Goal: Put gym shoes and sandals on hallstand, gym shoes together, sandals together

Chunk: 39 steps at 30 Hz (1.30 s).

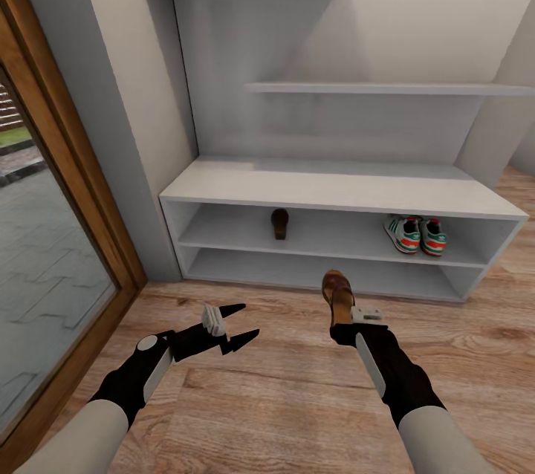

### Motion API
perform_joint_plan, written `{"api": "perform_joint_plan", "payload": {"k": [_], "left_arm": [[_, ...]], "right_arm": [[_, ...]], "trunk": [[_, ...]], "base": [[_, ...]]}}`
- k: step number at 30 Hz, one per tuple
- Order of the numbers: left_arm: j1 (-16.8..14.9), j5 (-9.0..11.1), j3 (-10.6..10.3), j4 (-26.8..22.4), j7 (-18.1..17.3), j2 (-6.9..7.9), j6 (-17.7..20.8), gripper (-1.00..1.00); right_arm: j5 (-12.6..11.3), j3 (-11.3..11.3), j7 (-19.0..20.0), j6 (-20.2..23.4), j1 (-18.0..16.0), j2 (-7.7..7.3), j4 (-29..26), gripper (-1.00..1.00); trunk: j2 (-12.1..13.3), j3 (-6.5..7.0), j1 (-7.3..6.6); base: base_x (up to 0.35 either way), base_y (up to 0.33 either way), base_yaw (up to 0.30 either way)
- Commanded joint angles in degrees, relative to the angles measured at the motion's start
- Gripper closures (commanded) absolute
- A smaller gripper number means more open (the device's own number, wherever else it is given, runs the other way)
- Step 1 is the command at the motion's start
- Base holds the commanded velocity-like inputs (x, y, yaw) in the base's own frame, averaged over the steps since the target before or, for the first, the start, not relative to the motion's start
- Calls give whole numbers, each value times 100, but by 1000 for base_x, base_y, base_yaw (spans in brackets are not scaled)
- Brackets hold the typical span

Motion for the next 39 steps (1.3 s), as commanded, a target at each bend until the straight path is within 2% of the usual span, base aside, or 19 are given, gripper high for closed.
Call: {"api": "perform_joint_plan", "payload": {"k": [1,8,11,15,16,19,22,30,39], "left_arm": [[-4,42,-35,5,2,9,-35,-100],[-4,53,-47,9,-11,-11,-42,-100],[-4,56,-88,9,-14,-85,-42,-100],[-4,53,-217,14,-18,-164,-38,-100],[-4,58,-307,21,-22,-171,-36,-100],[-4,54,-404,268,-14,-180,-35,-100],[-4,45,-430,458,-16,-181,-35,-100],[-4,46,-439,550,-13,-184,-30,-100],[-4,57,-437,571,-12,-160,-26,-100]], "right_arm": [[-80,9,-64,20,-2,0,-7,100],[-80,12,-80,20,-2,7,-7,100],[-80,12,-87,20,-2,8,-6,100],[-80,12,-93,24,-2,2,-6,100],[-78,12,-94,26,-2,1,-3,100],[-78,12,-95,28,-2,2,-1,100],[-79,12,-95,28,-2,0,-4,100],[-80,3,-95,28,-2,-5,-7,100],[-80,3,-87,29,-2,-9,-7,100]], "trunk": [[-2,-5,-1],[-2,-13,-1],[-2,-29,-1],[-2,-43,-1],[-2,-44,-1],[-2,-46,-1],[-2,-51,-1],[-2,-92,-1],[-2,-94,-1]], "base": [[0,0,0],[121,0,38],[215,0,172],[63,0,111],[18,0,33],[108,0,14],[257,0,34],[325,0,99],[65,0,6]]}}
